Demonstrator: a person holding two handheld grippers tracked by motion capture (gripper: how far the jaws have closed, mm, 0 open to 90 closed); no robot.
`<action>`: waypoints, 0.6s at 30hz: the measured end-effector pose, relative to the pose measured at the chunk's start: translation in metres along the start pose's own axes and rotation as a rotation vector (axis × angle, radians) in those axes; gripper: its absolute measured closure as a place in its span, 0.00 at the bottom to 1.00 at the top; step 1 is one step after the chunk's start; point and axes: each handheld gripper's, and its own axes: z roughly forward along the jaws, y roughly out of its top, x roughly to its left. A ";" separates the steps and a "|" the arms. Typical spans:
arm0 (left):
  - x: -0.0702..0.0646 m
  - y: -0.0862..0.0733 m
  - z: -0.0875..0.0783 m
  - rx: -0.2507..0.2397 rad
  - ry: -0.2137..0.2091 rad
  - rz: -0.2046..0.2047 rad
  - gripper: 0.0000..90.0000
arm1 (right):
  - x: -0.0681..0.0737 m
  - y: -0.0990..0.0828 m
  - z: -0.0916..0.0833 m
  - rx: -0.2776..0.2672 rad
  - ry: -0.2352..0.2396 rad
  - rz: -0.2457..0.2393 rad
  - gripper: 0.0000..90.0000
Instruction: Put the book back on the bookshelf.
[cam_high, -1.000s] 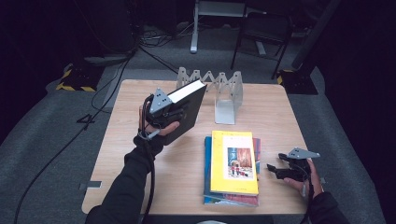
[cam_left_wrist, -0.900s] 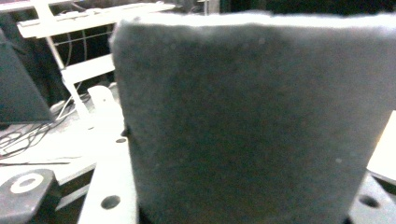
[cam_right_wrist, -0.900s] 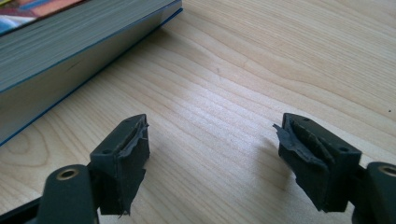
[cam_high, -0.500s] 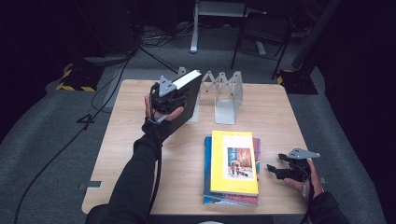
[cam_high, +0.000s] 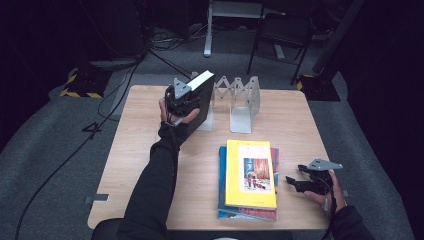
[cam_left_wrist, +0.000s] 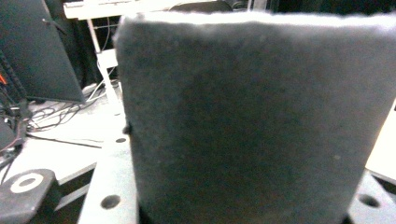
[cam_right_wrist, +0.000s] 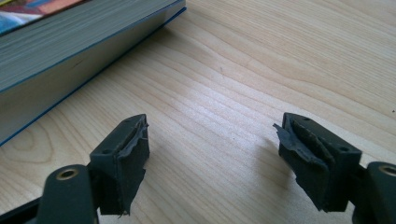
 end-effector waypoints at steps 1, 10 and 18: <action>-0.001 -0.002 0.000 0.000 0.003 -0.010 0.58 | 0.000 0.000 0.000 0.000 0.001 0.000 0.27; -0.004 -0.016 0.003 -0.006 0.010 -0.020 0.58 | 0.000 0.000 0.000 -0.001 0.001 -0.001 0.27; -0.006 -0.021 -0.006 -0.001 0.009 0.000 0.56 | 0.000 0.000 0.000 -0.001 0.002 -0.001 0.27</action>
